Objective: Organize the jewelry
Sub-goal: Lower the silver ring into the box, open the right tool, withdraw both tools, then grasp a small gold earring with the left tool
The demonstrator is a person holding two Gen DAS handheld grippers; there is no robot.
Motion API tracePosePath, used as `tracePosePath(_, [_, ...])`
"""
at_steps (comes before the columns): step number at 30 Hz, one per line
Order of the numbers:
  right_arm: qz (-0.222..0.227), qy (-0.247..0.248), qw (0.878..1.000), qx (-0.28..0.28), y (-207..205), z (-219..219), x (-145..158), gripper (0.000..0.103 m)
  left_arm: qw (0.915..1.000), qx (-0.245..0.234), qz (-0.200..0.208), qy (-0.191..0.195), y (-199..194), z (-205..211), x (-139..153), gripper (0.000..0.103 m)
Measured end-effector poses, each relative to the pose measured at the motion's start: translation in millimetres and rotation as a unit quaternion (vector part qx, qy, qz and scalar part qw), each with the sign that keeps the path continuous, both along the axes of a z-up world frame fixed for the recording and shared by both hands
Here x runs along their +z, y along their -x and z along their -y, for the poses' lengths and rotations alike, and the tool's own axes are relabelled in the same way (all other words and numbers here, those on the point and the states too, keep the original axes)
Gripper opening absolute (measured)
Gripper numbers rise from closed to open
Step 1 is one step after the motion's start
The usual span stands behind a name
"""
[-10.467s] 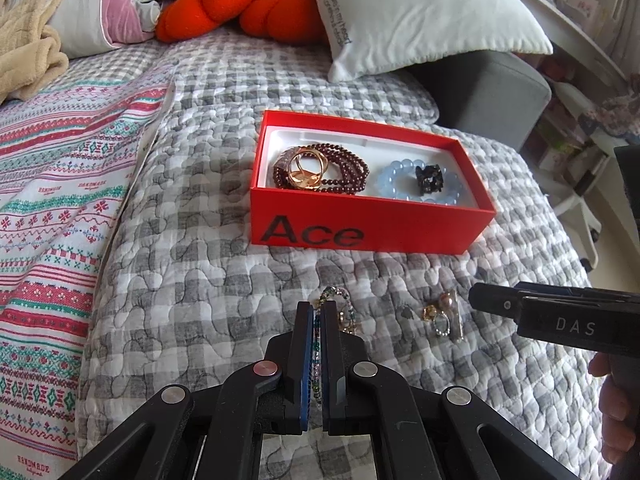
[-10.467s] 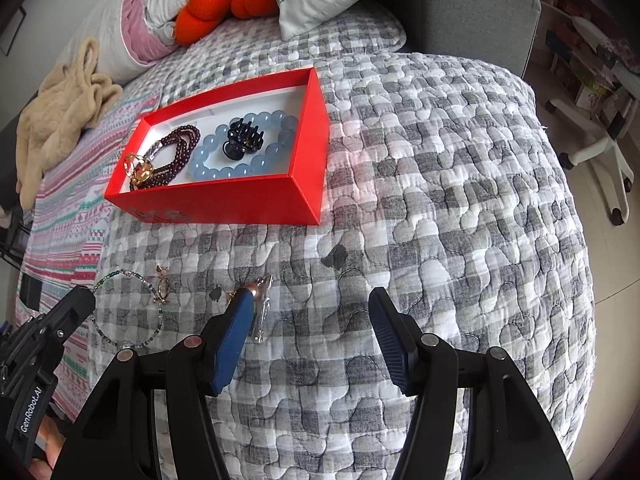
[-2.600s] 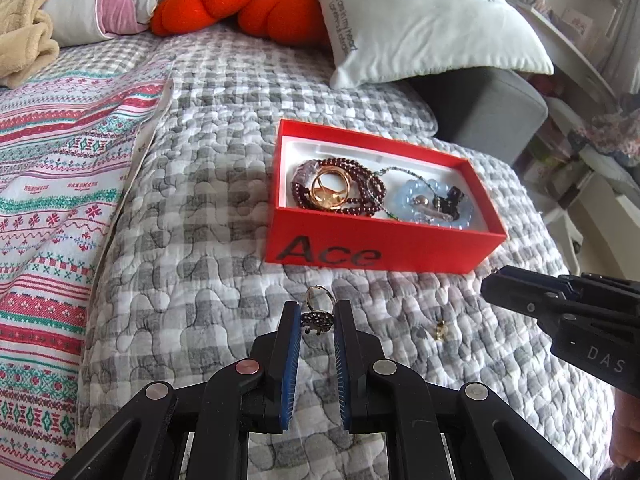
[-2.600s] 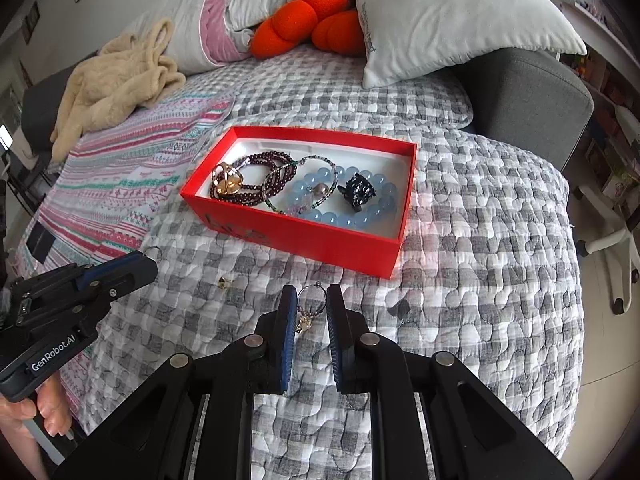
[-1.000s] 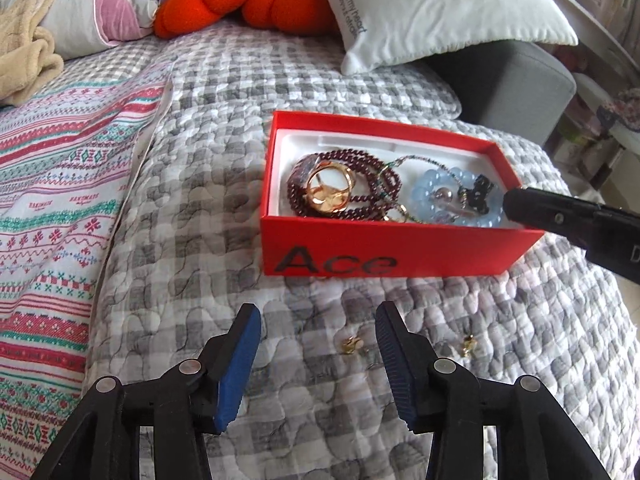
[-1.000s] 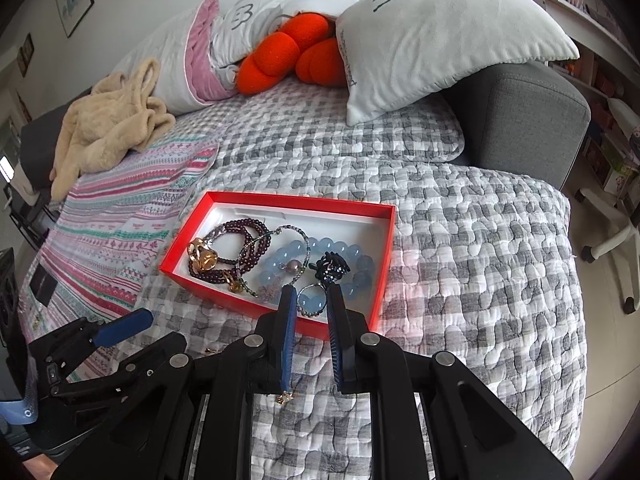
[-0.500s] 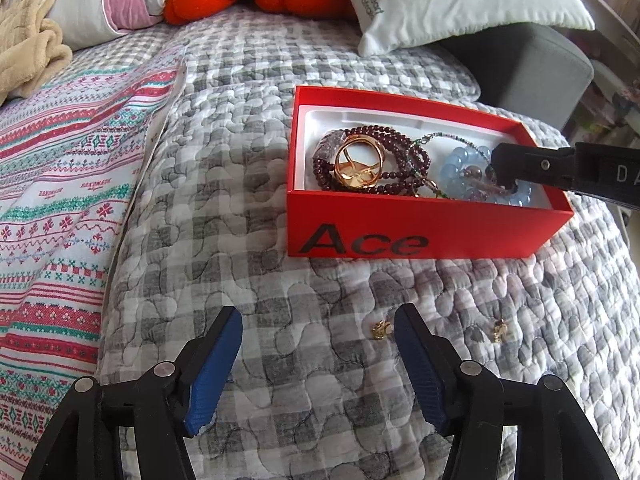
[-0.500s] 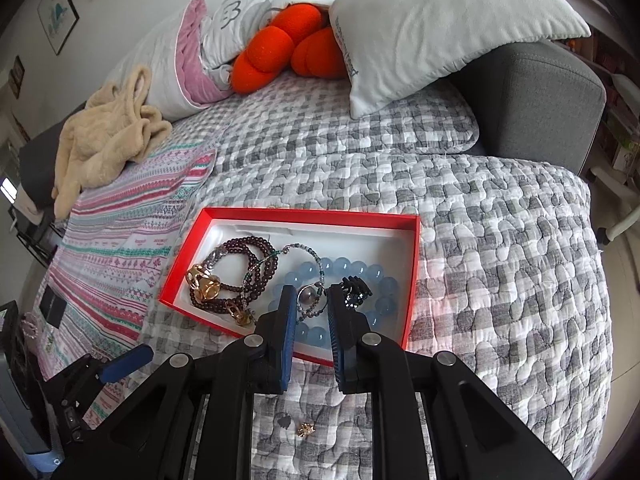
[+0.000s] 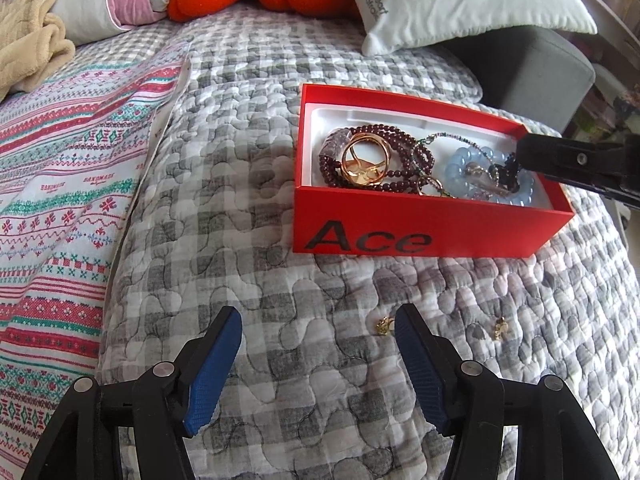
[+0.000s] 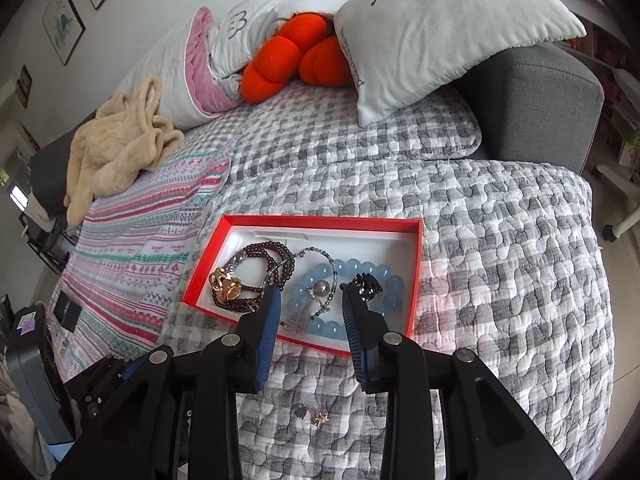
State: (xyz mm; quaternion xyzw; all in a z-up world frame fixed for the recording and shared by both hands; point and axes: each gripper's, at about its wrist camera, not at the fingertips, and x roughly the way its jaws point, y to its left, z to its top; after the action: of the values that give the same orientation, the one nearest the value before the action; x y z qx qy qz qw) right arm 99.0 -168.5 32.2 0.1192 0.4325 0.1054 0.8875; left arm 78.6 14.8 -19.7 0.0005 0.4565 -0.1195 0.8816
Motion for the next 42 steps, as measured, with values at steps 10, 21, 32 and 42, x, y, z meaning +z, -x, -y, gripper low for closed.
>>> tracePosePath(10, [-0.066,0.044,0.997,-0.006,33.9,4.3,-19.8,0.049,0.9999,0.009,-0.006,0.013,4.9,-14.5,-0.6,0.067])
tracePosePath(21, [-0.115,0.068,0.991,-0.013,50.0,7.4,-43.6,0.049,0.9982,-0.057,0.003,-0.019,23.0,2.5,-13.1,0.06])
tracePosePath(32, [-0.122,0.08,0.989,-0.005,51.1,4.4,-47.7,0.049,0.9922,-0.124,-0.002,-0.007,21.9,32.9,-23.7,0.024])
tracePosePath(42, [-0.125,0.078,0.989,-0.006,51.1,5.7,-50.8,0.049,0.994,-0.109,0.005,0.006,7.2,33.6,-25.9,0.023])
